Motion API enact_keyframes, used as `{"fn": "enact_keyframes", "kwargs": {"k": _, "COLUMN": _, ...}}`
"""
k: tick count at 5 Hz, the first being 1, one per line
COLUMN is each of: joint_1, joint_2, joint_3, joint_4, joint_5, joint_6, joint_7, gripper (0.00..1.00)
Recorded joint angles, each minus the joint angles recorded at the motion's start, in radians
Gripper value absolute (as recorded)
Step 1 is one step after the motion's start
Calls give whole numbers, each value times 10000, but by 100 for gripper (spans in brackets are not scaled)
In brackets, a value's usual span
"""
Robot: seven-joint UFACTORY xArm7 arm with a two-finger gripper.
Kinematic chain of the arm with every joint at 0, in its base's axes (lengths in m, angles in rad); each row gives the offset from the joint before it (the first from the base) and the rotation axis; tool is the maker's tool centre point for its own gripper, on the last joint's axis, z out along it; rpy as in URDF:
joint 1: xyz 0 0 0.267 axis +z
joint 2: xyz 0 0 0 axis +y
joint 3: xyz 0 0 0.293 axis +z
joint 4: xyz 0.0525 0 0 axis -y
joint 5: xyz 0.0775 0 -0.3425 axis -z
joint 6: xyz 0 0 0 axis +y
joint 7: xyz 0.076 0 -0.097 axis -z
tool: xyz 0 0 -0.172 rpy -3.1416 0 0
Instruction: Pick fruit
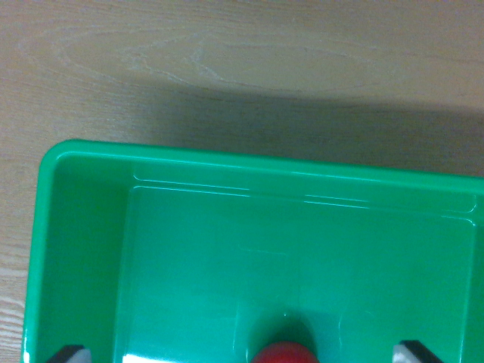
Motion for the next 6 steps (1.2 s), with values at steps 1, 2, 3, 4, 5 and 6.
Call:
{"fn": "enact_keyframes", "kwargs": {"k": 1, "joint_1": 0, "joint_2": 0, "joint_3": 0, "joint_4": 0, "joint_5": 0, "joint_6": 0, "joint_7": 0, "gripper": 0}}
{"fn": "enact_keyframes", "kwargs": {"k": 2, "joint_1": -6, "joint_2": 4, "joint_3": -6, "joint_4": -168, "joint_5": -23, "joint_6": -146, "joint_7": 8, "gripper": 0}}
{"fn": "enact_keyframes", "kwargs": {"k": 3, "joint_1": -6, "joint_2": 4, "joint_3": -6, "joint_4": -168, "joint_5": -23, "joint_6": -146, "joint_7": 8, "gripper": 0}}
{"fn": "enact_keyframes", "kwargs": {"k": 4, "joint_1": -15, "joint_2": 11, "joint_3": -14, "joint_4": -407, "joint_5": -56, "joint_6": -354, "joint_7": 20, "gripper": 0}}
{"fn": "enact_keyframes", "kwargs": {"k": 5, "joint_1": -15, "joint_2": 11, "joint_3": -14, "joint_4": -407, "joint_5": -56, "joint_6": -354, "joint_7": 20, "gripper": 0}}
{"fn": "enact_keyframes", "kwargs": {"k": 6, "joint_1": -25, "joint_2": 18, "joint_3": -23, "joint_4": -687, "joint_5": -95, "joint_6": -599, "joint_7": 33, "gripper": 0}}
